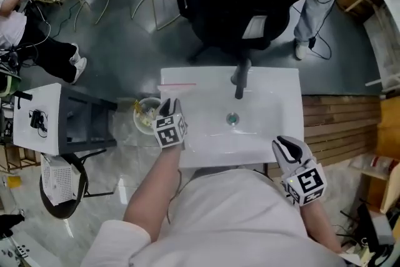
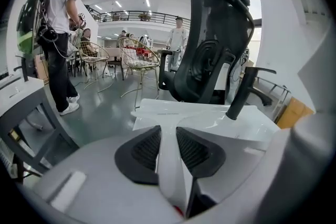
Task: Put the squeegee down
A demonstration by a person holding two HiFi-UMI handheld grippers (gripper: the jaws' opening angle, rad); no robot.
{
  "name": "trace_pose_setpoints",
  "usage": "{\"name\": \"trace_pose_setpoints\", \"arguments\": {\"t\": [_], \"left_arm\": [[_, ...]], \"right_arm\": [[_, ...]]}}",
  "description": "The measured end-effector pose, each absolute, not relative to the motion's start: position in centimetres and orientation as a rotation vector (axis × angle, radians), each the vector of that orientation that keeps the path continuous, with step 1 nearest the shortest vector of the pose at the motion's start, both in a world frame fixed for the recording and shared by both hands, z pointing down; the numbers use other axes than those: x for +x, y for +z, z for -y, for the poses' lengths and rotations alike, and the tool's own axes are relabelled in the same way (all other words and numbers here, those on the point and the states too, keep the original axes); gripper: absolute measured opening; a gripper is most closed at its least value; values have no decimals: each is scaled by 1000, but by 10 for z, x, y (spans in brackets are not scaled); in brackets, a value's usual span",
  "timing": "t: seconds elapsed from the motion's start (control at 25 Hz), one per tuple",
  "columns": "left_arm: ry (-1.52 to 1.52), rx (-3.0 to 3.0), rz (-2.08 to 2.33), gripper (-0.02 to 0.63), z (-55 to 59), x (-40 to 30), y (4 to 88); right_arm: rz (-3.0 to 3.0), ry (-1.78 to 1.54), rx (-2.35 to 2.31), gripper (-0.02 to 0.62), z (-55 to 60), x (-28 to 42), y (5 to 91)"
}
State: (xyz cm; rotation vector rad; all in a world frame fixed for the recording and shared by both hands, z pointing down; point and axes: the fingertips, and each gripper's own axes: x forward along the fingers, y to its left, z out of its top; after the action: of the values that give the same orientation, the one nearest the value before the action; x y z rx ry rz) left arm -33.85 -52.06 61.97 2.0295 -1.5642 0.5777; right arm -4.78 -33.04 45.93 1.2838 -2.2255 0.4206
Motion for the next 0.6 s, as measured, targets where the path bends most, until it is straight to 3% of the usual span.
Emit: {"name": "trace_pose_setpoints", "arguments": {"t": [0.6], "left_arm": [[713,2013,1593,101,537,-333,645]], "right_arm": [[2161,476,1302,46,338,-40,468]]}}
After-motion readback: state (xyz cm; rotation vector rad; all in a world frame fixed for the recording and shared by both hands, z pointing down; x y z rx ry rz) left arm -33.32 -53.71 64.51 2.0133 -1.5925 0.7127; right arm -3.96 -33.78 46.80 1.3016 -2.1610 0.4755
